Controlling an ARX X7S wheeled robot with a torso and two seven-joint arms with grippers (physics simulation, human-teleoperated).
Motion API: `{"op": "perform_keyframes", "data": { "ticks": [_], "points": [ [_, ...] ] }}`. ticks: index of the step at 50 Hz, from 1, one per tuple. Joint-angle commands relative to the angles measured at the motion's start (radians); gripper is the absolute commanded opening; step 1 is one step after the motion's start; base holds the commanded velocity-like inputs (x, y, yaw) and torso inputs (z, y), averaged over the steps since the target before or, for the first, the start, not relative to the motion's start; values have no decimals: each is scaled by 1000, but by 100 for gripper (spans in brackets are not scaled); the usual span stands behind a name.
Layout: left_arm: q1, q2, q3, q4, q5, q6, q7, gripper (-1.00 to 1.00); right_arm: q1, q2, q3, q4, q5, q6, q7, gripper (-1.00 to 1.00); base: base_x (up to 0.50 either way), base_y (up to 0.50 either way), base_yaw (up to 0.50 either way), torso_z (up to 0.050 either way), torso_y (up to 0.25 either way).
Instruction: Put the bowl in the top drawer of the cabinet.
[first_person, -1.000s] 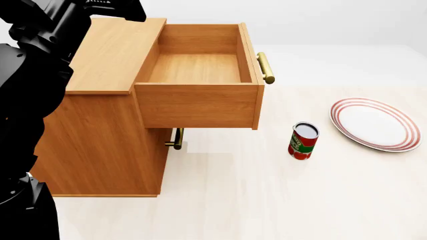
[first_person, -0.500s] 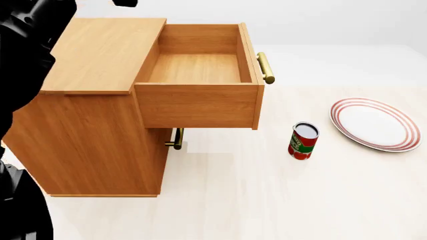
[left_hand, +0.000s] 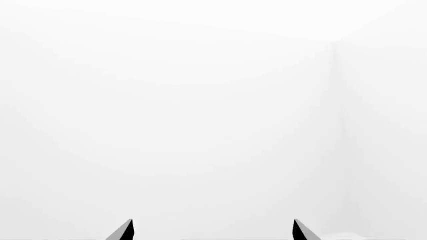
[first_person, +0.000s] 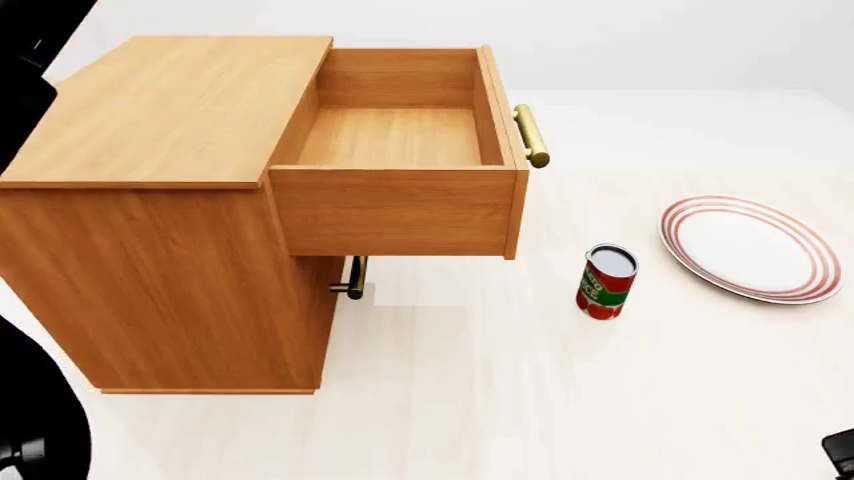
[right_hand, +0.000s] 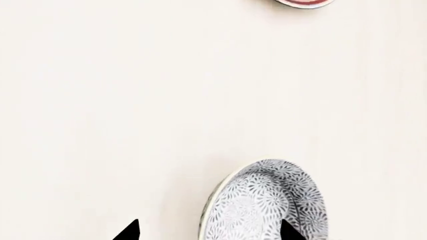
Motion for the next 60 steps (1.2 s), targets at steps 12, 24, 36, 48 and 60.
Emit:
{"op": "perform_keyframes", "data": {
  "ticks": [12,24,36,48,60],
  "points": [
    [-5,-4,3,-5,-14,-6,-11,100,-214,-99,-99,153,-11,-193,51,100,0,0,0,0,0],
    [-2,-5,10,-13,-13,4,-11,100,-331,-135,-123,223,23,-302,66,100,0,0,0,0,0],
    [7,-10,9,-15,-17,9,-14,100,-382,-148,-136,259,47,-318,74,100,0,0,0,0,0],
    [25,-9,38,-49,17,66,14,100,-340,-92,-126,226,50,-261,115,-100,0,0,0,0,0],
    [26,-11,34,-44,7,68,9,100,-173,-5,-57,107,11,-63,155,-100,0,0,0,0,0]
  ]
}}
